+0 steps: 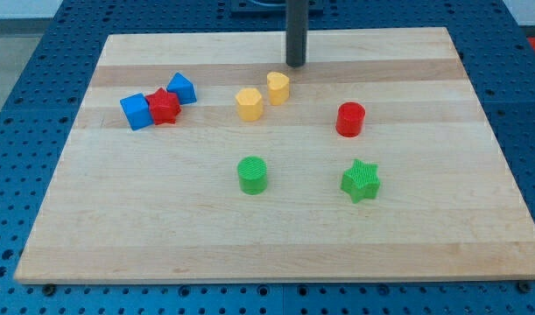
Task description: Push the yellow heart into yellow hexagon
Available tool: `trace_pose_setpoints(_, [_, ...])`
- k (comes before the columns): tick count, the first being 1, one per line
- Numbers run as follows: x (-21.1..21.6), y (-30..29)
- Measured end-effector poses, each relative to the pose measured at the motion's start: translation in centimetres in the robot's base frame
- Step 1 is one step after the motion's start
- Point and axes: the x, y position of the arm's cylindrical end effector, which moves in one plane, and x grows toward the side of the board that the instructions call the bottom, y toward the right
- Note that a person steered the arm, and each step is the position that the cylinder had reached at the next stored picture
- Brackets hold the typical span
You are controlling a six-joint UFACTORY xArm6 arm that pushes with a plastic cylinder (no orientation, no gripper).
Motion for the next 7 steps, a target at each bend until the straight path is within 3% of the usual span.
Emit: trace_pose_setpoints(7, [3.2, -2.2])
